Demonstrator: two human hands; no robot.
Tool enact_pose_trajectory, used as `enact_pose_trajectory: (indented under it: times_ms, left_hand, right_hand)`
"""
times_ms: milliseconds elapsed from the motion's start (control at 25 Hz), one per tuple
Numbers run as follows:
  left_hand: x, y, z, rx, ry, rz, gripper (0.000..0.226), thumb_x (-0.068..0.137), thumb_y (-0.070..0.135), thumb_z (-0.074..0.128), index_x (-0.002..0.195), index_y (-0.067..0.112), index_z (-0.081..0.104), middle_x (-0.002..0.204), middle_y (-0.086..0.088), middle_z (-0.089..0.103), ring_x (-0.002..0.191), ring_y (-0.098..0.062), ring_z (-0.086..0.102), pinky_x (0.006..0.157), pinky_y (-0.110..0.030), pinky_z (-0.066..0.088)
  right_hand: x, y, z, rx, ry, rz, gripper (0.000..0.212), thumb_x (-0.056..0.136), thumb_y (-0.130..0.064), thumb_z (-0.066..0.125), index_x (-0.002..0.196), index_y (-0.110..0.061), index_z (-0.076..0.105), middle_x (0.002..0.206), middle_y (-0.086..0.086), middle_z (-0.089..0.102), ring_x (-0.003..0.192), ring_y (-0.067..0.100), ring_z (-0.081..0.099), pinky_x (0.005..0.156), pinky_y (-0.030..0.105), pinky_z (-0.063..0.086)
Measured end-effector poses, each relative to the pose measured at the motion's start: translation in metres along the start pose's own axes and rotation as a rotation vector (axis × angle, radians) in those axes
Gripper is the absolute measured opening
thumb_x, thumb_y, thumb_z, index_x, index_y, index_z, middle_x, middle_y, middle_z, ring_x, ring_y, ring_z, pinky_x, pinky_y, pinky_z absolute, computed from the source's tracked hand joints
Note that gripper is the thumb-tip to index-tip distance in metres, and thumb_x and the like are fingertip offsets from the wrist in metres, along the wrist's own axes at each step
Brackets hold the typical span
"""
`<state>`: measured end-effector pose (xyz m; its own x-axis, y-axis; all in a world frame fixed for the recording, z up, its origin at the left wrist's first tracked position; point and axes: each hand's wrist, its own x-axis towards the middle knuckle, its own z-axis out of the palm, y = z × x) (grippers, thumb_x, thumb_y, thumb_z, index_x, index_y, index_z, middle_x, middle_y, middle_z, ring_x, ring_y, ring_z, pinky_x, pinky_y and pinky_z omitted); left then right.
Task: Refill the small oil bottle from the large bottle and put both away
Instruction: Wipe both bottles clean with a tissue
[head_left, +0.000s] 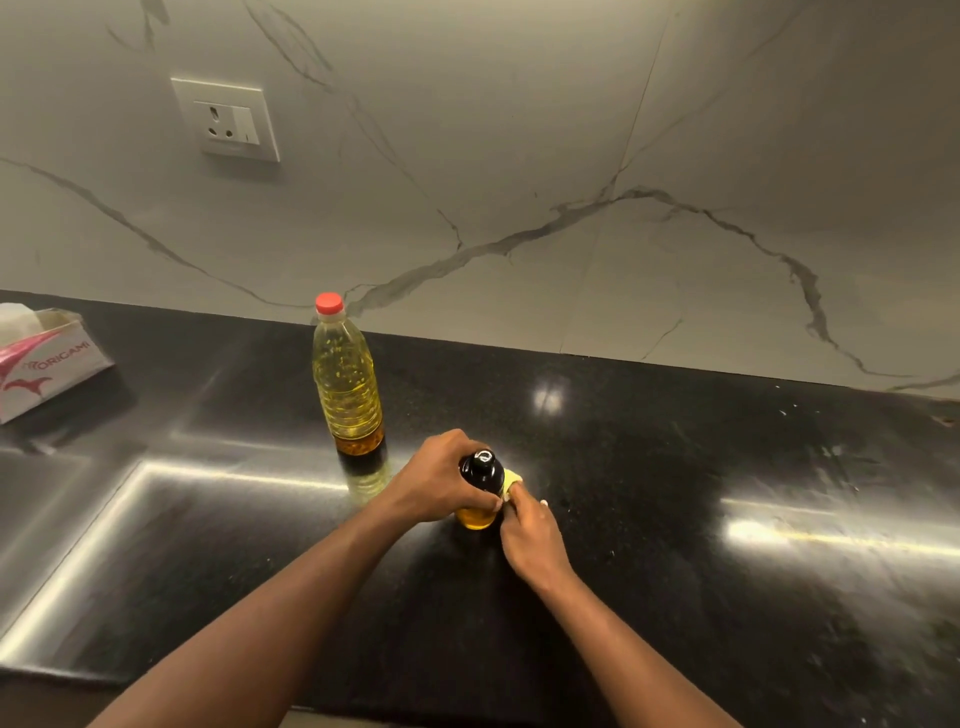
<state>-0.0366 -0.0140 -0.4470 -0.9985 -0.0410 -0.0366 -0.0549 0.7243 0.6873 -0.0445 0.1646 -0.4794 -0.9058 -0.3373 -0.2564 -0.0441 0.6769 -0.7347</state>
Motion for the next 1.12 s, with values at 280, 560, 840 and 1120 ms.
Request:
enact_pose_trajectory:
  times_ms: [280, 560, 840, 1120]
  left_hand:
    - [0.013, 0.006, -0.014, 0.004, -0.303, 0.021, 0.084, 0.071, 0.025, 0.089, 0.148, 0.030, 0.054, 0.141, 0.010, 0.056, 0.130, -0.010, 0.053, 0.107, -0.032, 0.048]
    - [-0.005, 0.012, 0.003, -0.025, -0.013, -0.013, 0.047, 0.058, 0.050, 0.087, 0.096, 0.025, 0.076, 0.093, 0.006, 0.074, 0.086, -0.010, 0.070, 0.079, -0.043, 0.059]
    - [0.001, 0.011, -0.001, -0.037, -0.054, -0.026, 0.032, 0.061, 0.037, 0.092, 0.088, 0.025, 0.079, 0.076, 0.013, 0.071, 0.075, 0.004, 0.067, 0.056, -0.011, 0.046]
    - [0.002, 0.004, 0.002, -0.077, -0.028, -0.044, 0.047, 0.055, 0.036, 0.096, 0.098, 0.026, 0.080, 0.075, 0.023, 0.064, 0.083, 0.028, 0.056, 0.059, 0.000, 0.044]
  right_hand:
    - [-0.012, -0.002, -0.016, 0.158, 0.225, -0.109, 0.033, 0.105, -0.019, 0.051, 0.127, -0.034, 0.071, 0.095, -0.028, 0.070, 0.096, -0.006, 0.067, 0.084, 0.015, 0.050]
    - [-0.024, -0.001, -0.017, -0.199, 0.267, -0.415, 0.048, 0.102, -0.007, 0.052, 0.148, -0.018, 0.056, 0.151, 0.001, 0.058, 0.139, 0.014, 0.054, 0.114, 0.025, 0.042]
    - [0.003, -0.025, -0.032, 0.126, 0.124, -0.207, 0.040, 0.098, -0.002, 0.052, 0.119, -0.026, 0.077, 0.107, -0.010, 0.077, 0.102, 0.004, 0.070, 0.091, 0.028, 0.055]
    - [-0.022, 0.003, 0.010, 0.251, 0.186, 0.042, 0.026, 0.101, -0.006, 0.051, 0.088, -0.016, 0.071, 0.079, 0.007, 0.070, 0.073, 0.018, 0.063, 0.075, 0.053, 0.050]
